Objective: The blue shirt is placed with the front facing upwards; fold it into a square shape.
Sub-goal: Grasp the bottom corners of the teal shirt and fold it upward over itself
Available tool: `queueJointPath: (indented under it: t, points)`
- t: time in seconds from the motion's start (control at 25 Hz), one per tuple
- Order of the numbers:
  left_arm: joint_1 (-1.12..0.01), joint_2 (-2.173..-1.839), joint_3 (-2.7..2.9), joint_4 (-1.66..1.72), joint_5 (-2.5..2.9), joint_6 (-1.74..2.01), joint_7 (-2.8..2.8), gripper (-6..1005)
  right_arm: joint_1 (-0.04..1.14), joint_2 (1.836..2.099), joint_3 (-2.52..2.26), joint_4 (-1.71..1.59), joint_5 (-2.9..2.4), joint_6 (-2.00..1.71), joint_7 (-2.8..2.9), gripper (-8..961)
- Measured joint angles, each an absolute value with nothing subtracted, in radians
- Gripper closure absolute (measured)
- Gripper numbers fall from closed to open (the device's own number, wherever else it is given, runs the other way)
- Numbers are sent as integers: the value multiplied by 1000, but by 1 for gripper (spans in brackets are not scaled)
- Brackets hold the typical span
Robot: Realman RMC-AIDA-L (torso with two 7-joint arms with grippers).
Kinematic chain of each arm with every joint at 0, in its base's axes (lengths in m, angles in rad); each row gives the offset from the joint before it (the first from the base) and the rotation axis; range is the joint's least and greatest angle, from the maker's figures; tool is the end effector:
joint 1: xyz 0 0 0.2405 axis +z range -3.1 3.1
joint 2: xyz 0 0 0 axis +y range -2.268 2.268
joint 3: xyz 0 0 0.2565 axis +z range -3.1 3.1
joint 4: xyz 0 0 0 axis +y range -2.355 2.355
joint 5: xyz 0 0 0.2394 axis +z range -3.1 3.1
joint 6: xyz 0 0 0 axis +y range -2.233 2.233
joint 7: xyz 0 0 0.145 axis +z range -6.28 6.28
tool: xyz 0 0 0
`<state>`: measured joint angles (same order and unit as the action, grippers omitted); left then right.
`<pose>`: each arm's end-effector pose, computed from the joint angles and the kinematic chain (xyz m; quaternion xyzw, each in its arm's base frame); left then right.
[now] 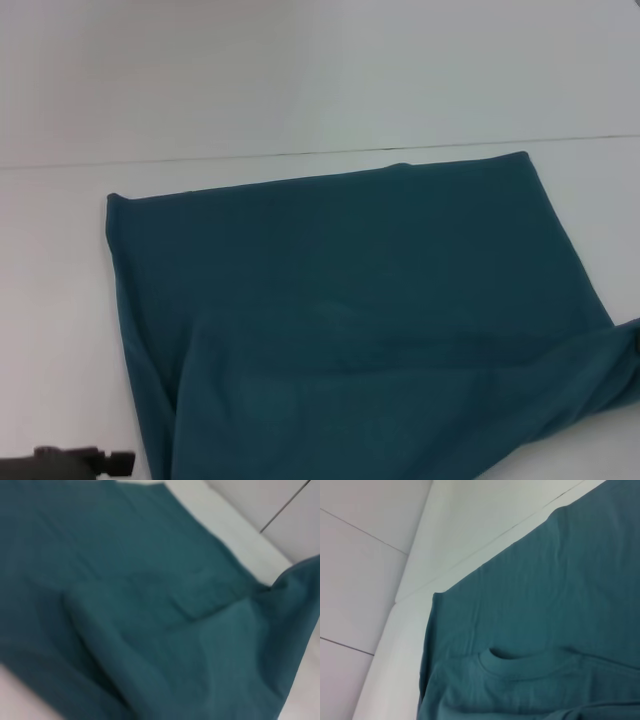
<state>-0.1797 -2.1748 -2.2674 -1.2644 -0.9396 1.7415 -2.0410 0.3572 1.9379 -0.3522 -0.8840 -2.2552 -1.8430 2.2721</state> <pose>-0.3023 0.2700 0.0342 -0.8881 -0.4410 -0.0982 0.0851 0.3664 0.2816 0.1302 -0.7330 0.6301 0.2276 0.1182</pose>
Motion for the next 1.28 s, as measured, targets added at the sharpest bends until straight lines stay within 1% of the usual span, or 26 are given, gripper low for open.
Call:
queueJointPath:
  t: [0.16,0.48,1.28]
  points:
    - [-184,-2175,-2210,-1272,-873,1721,-2100,94,372,1937,-354,-882,-2268,-1832,2277,904]
    - [-183,-2175,-2149,-1284,-851,1720,-2150,99,382,1932,-354,-872,-2270,-1821,2283,903]
    - [-216,-2169,-2076,-1214,-849,1699,-2170,155,381,1925,-361,-845,-2271,-1807,2272,904]
